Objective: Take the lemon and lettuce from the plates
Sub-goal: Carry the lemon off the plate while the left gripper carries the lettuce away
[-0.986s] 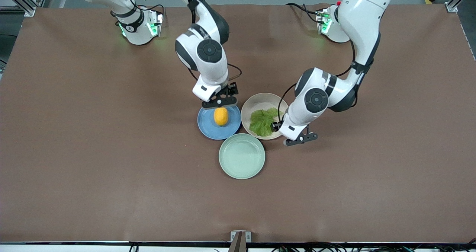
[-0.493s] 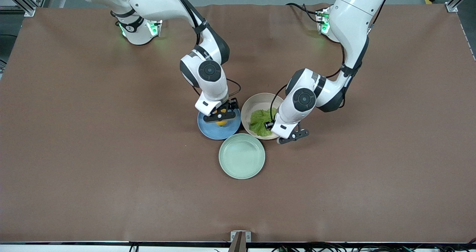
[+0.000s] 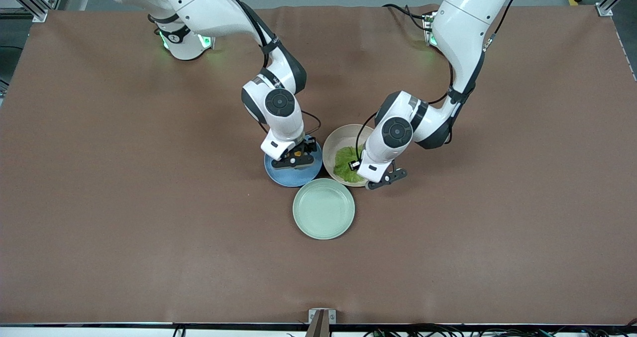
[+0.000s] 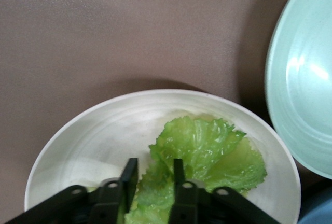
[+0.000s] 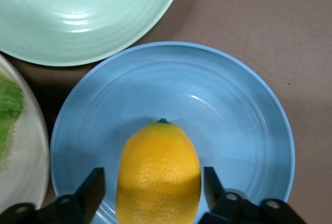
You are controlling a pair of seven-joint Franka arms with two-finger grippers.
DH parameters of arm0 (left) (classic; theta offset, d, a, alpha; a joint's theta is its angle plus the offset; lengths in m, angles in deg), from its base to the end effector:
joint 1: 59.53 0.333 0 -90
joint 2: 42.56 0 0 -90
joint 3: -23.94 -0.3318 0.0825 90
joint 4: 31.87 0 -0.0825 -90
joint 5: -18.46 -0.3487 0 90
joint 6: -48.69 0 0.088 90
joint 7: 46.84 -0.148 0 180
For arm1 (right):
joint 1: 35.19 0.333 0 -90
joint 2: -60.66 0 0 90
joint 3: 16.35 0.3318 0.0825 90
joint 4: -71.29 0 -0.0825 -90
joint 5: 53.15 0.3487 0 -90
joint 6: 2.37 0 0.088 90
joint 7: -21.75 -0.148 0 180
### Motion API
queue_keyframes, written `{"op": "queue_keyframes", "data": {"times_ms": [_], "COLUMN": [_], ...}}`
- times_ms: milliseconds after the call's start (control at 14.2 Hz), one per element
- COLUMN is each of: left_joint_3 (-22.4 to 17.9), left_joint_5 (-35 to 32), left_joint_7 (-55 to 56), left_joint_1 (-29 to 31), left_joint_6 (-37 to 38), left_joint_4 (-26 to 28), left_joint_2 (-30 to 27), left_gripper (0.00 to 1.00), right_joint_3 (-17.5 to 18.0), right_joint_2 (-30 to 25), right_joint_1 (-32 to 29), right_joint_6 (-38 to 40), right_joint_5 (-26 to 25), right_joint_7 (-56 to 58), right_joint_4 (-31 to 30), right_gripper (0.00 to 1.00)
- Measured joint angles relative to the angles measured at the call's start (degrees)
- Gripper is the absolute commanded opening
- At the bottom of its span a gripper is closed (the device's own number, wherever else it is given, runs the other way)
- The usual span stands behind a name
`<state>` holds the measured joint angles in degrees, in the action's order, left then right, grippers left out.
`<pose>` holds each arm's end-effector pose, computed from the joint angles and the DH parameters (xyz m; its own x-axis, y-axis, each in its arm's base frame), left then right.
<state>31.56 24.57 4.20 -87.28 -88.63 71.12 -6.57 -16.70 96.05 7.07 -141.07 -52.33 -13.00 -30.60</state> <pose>0.5207 -0.3677 0.1971 0.9228 0.3606 -0.1357 0.3717 -0.9260 0.0667 0.4819 0.4336 0.2097 0.9932 0.1151 0.0168 0.1154 -0.9931 -0.0192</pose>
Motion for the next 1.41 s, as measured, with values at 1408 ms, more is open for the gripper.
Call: {"op": "queue_keyframes", "data": {"times_ms": [1408], "left_joint_3": [-1.0], "left_joint_5": [-2.3], "left_joint_7": [-4.9], "left_joint_1": [32.4], "left_joint_6": [5.9], "left_joint_4": [5.2], "left_joint_2": [-8.0], "left_gripper": [0.04], "right_joint_3": [-1.4], "right_joint_2": [-14.2], "right_joint_1": [-36.2], "right_joint_6": [26.9], "right_joint_5": [-0.1], "right_joint_7": [31.9], "right_joint_4": [1.2], "right_gripper": [0.30]}}
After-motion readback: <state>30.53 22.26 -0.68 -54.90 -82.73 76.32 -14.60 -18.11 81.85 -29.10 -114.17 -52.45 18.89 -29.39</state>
